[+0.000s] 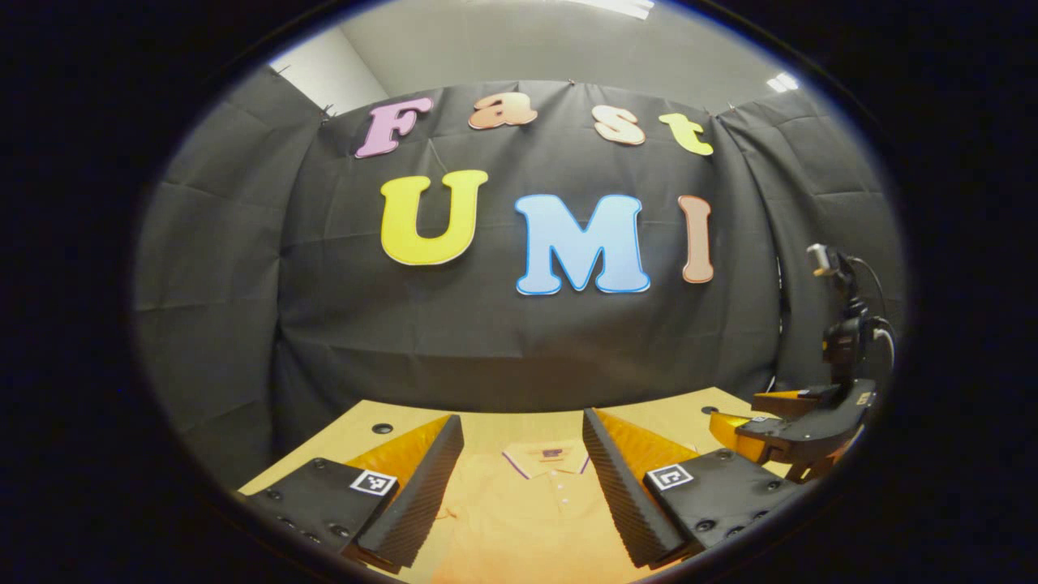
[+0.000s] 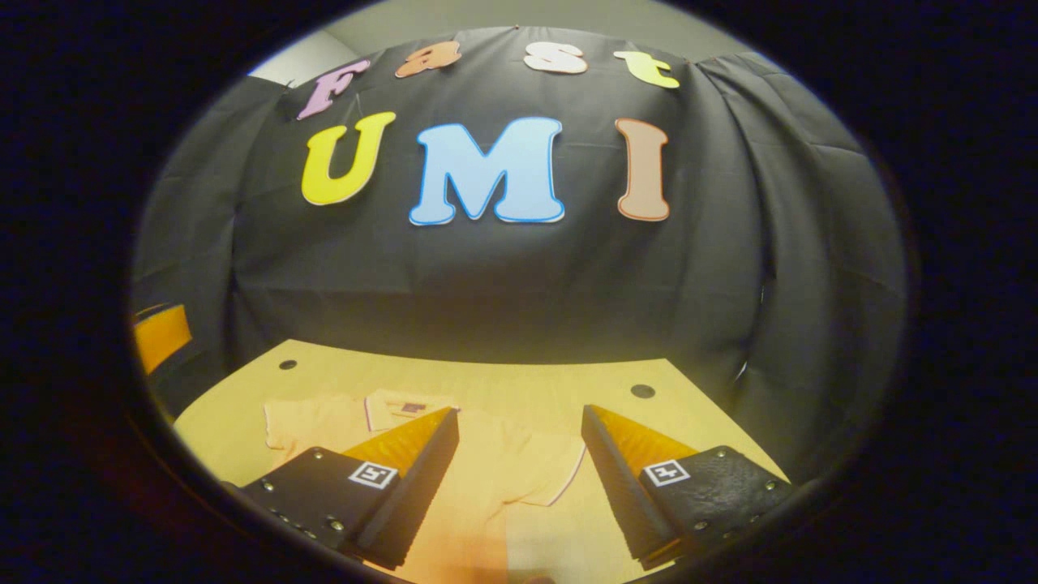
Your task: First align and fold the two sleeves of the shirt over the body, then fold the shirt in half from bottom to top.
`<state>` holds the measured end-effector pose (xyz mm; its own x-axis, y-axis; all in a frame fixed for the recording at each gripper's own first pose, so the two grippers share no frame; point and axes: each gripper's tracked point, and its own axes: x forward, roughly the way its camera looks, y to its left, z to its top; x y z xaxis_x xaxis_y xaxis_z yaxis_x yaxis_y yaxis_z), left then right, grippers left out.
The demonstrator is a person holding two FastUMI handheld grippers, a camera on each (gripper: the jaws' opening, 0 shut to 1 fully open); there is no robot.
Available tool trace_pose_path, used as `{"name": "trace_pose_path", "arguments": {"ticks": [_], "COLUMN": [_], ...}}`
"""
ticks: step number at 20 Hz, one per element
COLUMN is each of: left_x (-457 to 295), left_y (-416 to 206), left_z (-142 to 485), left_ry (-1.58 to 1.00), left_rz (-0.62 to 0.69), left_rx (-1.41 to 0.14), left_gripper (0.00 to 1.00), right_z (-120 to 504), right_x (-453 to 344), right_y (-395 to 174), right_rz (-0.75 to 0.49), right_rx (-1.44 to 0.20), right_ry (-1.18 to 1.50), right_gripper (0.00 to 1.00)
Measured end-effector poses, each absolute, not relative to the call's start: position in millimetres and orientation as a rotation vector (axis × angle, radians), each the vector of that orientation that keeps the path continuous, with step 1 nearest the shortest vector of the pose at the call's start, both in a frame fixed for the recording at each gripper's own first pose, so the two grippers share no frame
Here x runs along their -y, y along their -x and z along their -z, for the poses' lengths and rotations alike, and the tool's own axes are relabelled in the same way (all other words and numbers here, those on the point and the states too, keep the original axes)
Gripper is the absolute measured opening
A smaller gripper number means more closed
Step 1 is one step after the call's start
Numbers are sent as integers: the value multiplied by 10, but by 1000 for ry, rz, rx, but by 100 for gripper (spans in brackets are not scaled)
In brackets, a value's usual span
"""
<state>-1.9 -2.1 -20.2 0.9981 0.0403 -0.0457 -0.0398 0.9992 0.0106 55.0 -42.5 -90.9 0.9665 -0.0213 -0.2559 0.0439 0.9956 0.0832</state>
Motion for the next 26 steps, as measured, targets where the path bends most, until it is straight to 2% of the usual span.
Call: {"name": "trace_pose_path", "arguments": {"ticks": [13, 19, 24, 26], "left_x": [-164, -218, -235, -235], "left_y": [230, 341, 356, 369], "left_z": [481, 493, 505, 506], "left_ry": [-16, -18, -12, -13], "left_rz": [-137, -164, -170, -169], "left_rx": [-116, -123, -125, -126], "left_gripper": [99, 94, 98, 96], "right_z": [2299, 2567, 2731, 2775], "right_x": [886, 948, 929, 922], "right_y": [-1408, -1618, -1638, -1637], "right_rz": [136, 182, 189, 189], "right_rx": [-620, -698, -746, -764], "right_ry": [-227, -246, -241, -237], "right_gripper": [95, 95, 95, 95]}}
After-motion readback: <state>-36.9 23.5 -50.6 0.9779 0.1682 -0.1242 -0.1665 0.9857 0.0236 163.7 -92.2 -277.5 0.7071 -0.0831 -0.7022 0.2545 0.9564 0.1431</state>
